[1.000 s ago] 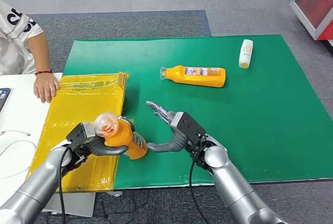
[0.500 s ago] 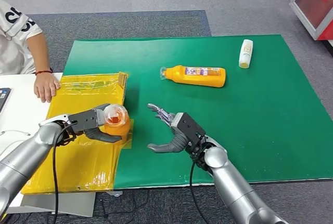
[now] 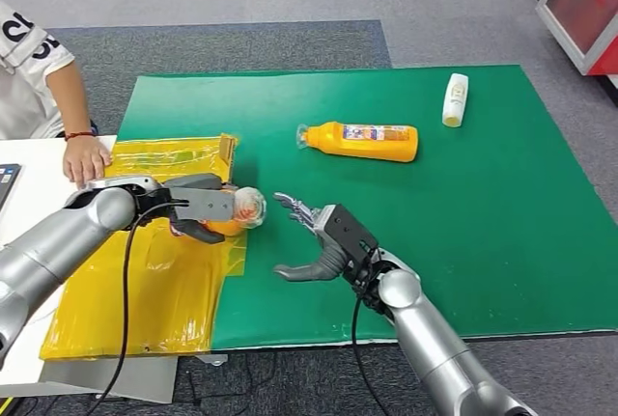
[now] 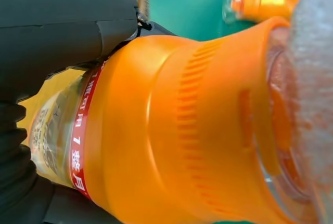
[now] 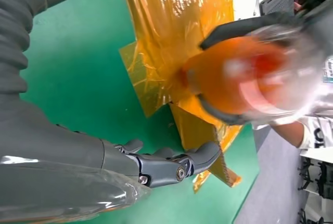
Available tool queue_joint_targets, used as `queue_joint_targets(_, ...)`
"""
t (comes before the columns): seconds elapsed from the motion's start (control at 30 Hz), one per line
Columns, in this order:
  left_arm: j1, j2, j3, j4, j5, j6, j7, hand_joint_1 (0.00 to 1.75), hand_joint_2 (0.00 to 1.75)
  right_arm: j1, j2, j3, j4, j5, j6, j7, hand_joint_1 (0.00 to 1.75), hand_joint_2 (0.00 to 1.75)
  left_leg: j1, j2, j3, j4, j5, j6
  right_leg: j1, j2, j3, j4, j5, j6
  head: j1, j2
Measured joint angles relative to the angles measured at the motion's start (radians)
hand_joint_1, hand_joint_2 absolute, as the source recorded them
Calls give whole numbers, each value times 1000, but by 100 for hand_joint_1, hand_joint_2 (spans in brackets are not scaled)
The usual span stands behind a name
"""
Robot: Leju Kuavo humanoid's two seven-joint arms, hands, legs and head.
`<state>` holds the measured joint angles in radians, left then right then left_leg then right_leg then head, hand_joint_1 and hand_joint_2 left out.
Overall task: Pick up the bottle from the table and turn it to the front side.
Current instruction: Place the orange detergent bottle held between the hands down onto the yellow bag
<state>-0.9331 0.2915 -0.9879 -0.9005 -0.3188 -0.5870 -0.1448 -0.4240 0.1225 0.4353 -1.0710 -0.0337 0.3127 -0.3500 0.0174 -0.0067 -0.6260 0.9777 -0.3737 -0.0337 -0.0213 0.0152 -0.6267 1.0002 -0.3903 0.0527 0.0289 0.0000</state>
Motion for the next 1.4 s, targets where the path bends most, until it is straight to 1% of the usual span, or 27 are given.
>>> queue_joint_targets(0.17, -31, -49, -59, 98, -13, 1, 20, 175, 175, -10, 9, 0, 0, 6, -3, 15, 0, 175, 0, 0, 3, 0, 1, -1, 0, 1, 1, 0, 1, -1, 0, 0)
queue_joint_targets(0.23, -32, -63, -75, 133, -12, -8, 25, 175, 175, -11, 12, 0, 0, 9, -2, 19, 0, 175, 0, 0, 3, 0, 1, -2, 0, 1, 2, 1, 1, -1, 0, 0)
queue_joint_targets(0.3, -35, -70, -85, 164, 0, -31, 10, 175, 175, -12, 12, 0, 0, 11, 2, 18, 0, 175, 0, 0, 3, 0, 2, -3, 0, 1, 2, 2, 1, -2, 0, 0)
queue_joint_targets(0.37, -46, -66, -94, 192, 25, -77, -32, 175, 175, -14, 13, 1, 4, 14, 11, 9, 0, 175, 0, 0, 4, 0, 2, -3, 0, 1, 2, 3, 2, -2, 0, 0)
queue_joint_targets(0.43, -65, -51, -102, 214, 58, -136, -79, 175, 175, -19, 13, 2, 11, 15, 21, -2, 0, 175, 0, 0, 4, 0, 3, -4, 0, 1, 1, 4, 2, -2, 0, 0)
queue_joint_targets(0.5, -79, -35, -112, 229, 82, -179, -101, 175, 175, -26, 14, 4, 17, 14, 25, -7, 0, 175, 0, 0, 4, 0, 3, -4, 0, 1, 1, 5, 2, -2, 0, 0)
queue_joint_targets(0.63, -96, -21, -131, 254, 128, -219, -101, 175, 175, -40, 17, 14, 23, 7, 25, -8, 0, 175, 0, 0, 4, 0, 3, -4, 0, 1, 1, 5, 2, -2, 0, 0)
queue_joint_targets(0.73, -106, -10, -136, 280, 204, -250, -101, 175, 175, -47, 18, 24, 24, 0, 27, -4, 0, 175, 0, 0, 4, 0, 3, -4, 0, 1, 1, 5, 2, -2, 0, 0)
queue_joint_targets(0.8, -109, -2, -135, 300, 255, -255, -101, 175, 175, -51, 18, 32, 25, -5, 26, -1, 0, 175, 0, 0, 4, 0, 3, -4, 0, 1, 1, 5, 1, -3, 0, 0)
queue_joint_targets(0.87, -109, 5, -133, 319, 285, -240, -102, 175, 175, -53, 18, 41, 25, -8, 22, 1, 0, 175, 0, 0, 4, 0, 3, -4, 0, 1, 1, 5, 1, -3, 0, 0)
queue_joint_targets(0.9, -108, 6, -132, 328, 295, -229, -103, 168, 175, -54, 18, 45, 25, -10, 18, 3, 0, 175, 0, 0, 4, 0, 3, -4, 0, 1, 1, 5, 1, -3, 0, 0)
queue_joint_targets(1.0, -104, 7, -130, 347, 313, -200, -108, 37, 175, -54, 18, 50, 24, -15, 9, 8, 0, 175, 0, 0, 4, 0, 3, -4, 0, 1, 2, 5, 1, -3, 0, 0)
queue_joint_targets(1.03, -103, 8, -130, 349, 314, -196, -109, 0, 175, -54, 18, 50, 24, -15, 8, 9, 0, 175, 0, 0, 4, 0, 3, -4, 0, 1, 2, 5, 1, -3, 0, 0)
queue_joint_targets(1.1, -103, 8, -129, 350, 315, -193, -110, 0, 175, -54, 18, 51, 24, -16, 8, 9, 0, 175, 0, 0, 4, 0, 3, -4, 0, 1, 2, 5, 1, -3, 0, 0)
queue_joint_targets(1.23, -23, 4, -115, 364, 324, -75, -111, 0, 175, -46, 17, 60, 14, -22, -19, 27, 0, 175, 0, 1, 5, 0, 3, -5, 0, 2, 0, 5, 2, -4, 0, 0)
queue_joint_targets(1.3, 2, 2, -106, 364, 329, -57, -115, 0, 175, -42, 15, 62, 8, -25, -26, 31, 0, 175, 0, 1, 5, 0, 3, -5, 0, 2, 0, 5, 2, -4, 0, 0)
queue_joint_targets(1.4, 21, 2, -92, 364, 337, -47, -128, 0, 175, -38, 12, 65, 1, -28, -34, 36, 0, 175, 0, 1, 4, 0, 3, -5, 0, 2, 0, 5, 1, -4, 0, 0)
